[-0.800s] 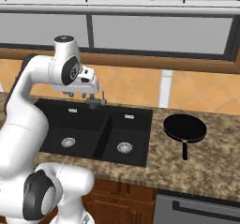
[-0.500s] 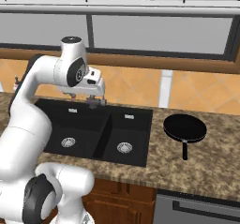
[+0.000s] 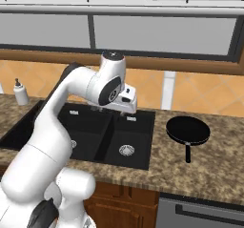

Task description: Pick the pan and sponge and place them into the sink. Then turn on the water.

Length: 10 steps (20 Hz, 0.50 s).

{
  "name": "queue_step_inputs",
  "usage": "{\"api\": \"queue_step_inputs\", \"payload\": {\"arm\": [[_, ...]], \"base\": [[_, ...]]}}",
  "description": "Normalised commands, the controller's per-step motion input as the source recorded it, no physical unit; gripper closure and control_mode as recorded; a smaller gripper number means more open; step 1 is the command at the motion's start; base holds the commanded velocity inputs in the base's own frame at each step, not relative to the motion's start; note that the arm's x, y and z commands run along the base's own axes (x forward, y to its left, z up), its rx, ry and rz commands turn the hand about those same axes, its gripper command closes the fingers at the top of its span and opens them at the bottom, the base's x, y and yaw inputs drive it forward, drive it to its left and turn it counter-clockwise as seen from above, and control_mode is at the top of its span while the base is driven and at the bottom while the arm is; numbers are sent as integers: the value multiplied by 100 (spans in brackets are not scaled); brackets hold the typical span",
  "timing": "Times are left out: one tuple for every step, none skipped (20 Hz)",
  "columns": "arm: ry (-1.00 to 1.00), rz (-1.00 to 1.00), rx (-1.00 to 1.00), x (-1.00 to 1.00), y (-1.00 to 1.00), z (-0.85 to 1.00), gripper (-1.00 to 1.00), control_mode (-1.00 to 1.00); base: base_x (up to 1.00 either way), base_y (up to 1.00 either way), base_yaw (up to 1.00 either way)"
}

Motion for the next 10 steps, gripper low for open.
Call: {"api": "queue_step_inputs", "payload": {"arm": [[0, -8, 2, -25, -100, -29, -100, -100], [0, -8, 1, -16, -100, -31, -100, -100], [0, -7, 2, -15, -100, -32, -100, -100], [0, -7, 2, -16, -100, -34, -100, -100], [0, -7, 1, -14, -100, -37, -100, -100], [0, -6, 0, -11, -100, -41, -100, -100], [0, -6, 0, -8, -100, -43, -100, -100], [3, -7, 1, -6, -100, -47, -100, -100], [5, -7, 1, 0, -100, -49, -100, -100], [7, -7, 0, 0, -100, -51, -100, -100]], "base": [[0, 0, 0], [0, 0, 0], [0, 0, 0], [0, 0, 0], [0, 0, 0], [0, 0, 0], [0, 0, 0], [0, 0, 0], [0, 0, 0], [0, 0, 0]]}}
